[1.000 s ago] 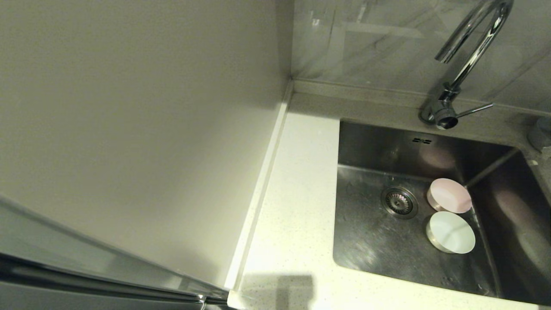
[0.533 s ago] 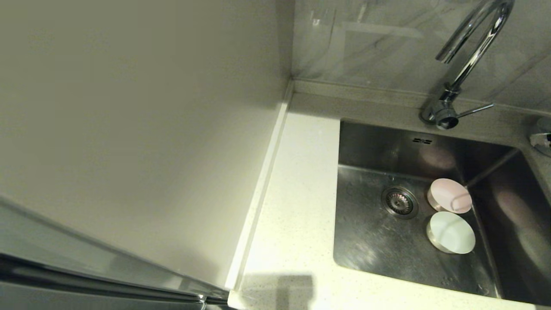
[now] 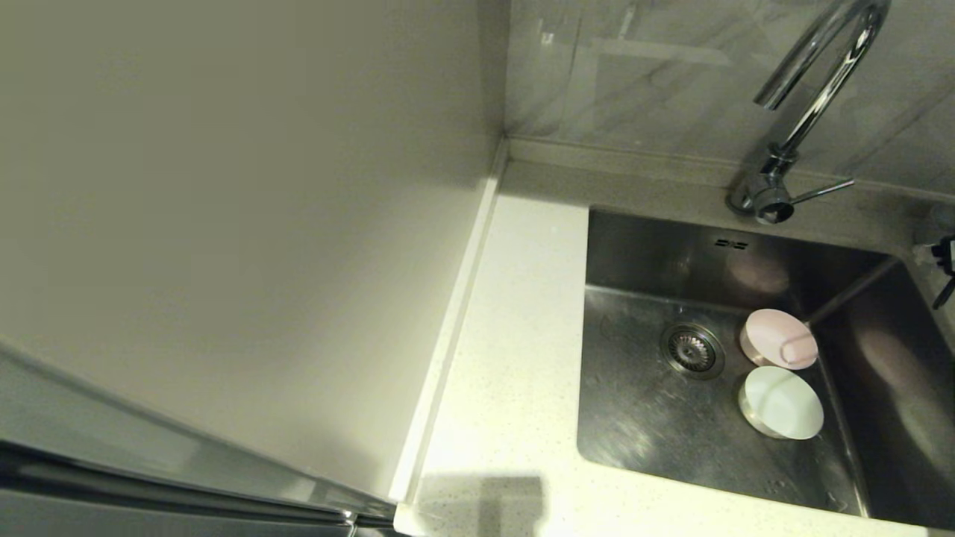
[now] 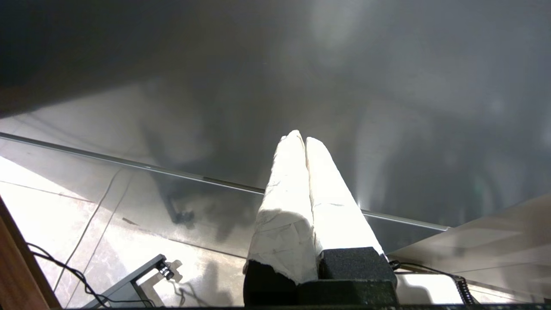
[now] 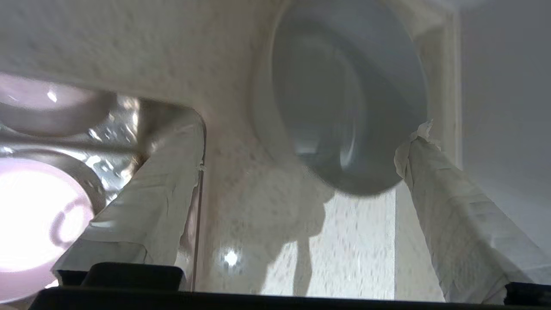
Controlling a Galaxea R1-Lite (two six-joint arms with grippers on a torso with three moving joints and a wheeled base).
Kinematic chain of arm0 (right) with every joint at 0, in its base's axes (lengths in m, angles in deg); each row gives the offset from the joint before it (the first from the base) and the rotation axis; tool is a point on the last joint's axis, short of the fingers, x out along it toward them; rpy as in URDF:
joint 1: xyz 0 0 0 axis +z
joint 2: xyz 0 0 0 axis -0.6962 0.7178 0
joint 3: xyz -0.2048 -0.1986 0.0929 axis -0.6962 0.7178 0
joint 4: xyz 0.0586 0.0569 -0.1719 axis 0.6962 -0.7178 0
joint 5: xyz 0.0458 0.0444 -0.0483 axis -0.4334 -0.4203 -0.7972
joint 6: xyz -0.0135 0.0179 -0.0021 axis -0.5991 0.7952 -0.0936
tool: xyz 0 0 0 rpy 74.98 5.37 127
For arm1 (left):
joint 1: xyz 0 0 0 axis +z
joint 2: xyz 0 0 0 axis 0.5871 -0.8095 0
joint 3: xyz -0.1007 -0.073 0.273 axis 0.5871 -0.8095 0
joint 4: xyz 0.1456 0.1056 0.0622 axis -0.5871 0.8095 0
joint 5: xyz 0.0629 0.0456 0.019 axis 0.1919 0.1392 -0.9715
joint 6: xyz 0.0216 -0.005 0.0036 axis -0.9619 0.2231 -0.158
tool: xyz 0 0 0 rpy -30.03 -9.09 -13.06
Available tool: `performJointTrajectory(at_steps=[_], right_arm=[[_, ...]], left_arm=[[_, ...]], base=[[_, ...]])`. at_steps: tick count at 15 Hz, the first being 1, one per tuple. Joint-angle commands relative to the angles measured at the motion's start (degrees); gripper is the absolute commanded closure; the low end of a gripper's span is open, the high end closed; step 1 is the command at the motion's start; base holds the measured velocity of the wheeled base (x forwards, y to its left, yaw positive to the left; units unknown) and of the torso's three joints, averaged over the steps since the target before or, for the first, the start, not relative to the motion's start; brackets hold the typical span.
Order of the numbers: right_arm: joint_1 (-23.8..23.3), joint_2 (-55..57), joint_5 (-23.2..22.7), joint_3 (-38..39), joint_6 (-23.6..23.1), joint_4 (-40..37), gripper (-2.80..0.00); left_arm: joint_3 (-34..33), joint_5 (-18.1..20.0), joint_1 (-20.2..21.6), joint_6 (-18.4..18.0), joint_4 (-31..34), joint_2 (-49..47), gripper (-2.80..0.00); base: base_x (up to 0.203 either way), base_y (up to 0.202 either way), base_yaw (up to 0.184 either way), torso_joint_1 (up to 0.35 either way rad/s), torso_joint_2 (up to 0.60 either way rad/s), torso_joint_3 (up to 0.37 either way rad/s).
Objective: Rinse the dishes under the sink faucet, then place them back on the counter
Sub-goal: Put a bowl into the sink
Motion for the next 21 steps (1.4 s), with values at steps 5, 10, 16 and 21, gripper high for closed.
performJointTrajectory(at_steps=[5, 10, 16, 21], right_arm=[[0.4, -0.9, 1.2, 0.7, -0.1, -2.0, 0.00], [0.3, -1.5, 1.2, 0.4, 0.5, -2.2, 0.00], [-0.6, -3.2, 1.2, 0.0, 3.2, 0.4, 0.00], [-0.9, -6.2, 1.3, 1.1, 5.4, 0.3, 0.00]], left_arm=[[0.0, 0.0, 0.0, 0.0, 0.0, 0.2, 0.00], [0.0, 0.0, 0.0, 0.0, 0.0, 0.2, 0.00], [0.0, 0.0, 0.0, 0.0, 0.0, 0.2, 0.00], [0.0, 0.0, 0.0, 0.0, 0.0, 0.2, 0.00]], base=[[0.000, 0.000, 0.000, 0.000, 0.00, 0.000], [0.000, 0.000, 0.000, 0.000, 0.00, 0.000], [0.000, 0.000, 0.000, 0.000, 0.00, 0.000], [0.000, 0.000, 0.000, 0.000, 0.00, 0.000]])
